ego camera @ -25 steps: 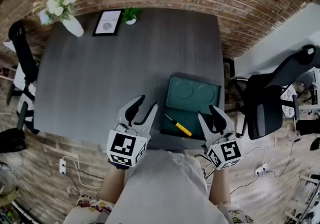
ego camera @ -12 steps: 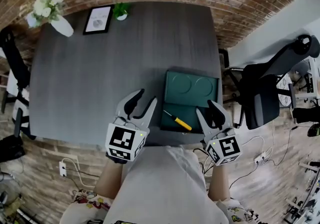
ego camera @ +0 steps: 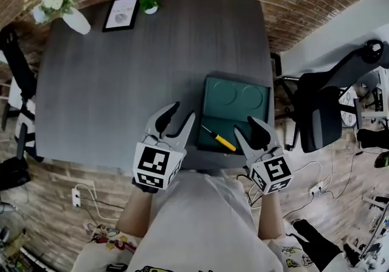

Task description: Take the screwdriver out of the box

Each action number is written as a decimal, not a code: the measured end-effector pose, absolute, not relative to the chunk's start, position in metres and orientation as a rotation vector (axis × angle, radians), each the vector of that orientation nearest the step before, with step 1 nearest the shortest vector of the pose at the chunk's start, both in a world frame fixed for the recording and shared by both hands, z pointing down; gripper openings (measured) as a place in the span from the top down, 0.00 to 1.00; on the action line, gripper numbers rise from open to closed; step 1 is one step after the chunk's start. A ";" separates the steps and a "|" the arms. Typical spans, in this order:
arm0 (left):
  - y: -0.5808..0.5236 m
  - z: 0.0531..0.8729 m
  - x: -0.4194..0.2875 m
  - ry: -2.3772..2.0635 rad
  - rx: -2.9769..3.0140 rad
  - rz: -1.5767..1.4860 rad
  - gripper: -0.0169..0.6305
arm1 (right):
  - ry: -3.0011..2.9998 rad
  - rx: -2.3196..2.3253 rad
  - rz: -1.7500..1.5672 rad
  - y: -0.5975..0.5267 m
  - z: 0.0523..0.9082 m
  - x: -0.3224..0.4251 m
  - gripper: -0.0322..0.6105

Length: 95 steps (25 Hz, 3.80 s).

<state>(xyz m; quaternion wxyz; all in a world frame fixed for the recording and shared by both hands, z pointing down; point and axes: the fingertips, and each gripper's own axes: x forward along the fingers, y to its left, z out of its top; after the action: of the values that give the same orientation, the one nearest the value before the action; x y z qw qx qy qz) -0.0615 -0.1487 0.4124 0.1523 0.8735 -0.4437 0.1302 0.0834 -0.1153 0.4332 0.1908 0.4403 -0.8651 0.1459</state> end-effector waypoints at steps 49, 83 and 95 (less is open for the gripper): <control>-0.122 0.473 -0.071 -1.283 2.379 0.453 0.73 | -2.014 0.388 0.391 -0.062 0.601 0.039 0.67; -0.126 0.469 -0.089 -1.337 2.363 0.428 0.75 | -1.861 0.387 0.249 -0.063 0.617 0.041 0.75; -0.125 0.468 -0.094 -1.351 2.352 0.433 0.80 | -1.865 0.439 0.284 -0.064 0.617 0.042 0.83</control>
<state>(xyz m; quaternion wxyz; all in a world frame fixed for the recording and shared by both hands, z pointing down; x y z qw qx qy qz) -0.0939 -0.1246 0.4678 0.1962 0.8396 -0.4824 0.1546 0.0419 -0.0639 0.6174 0.5664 0.1869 -0.7935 0.1209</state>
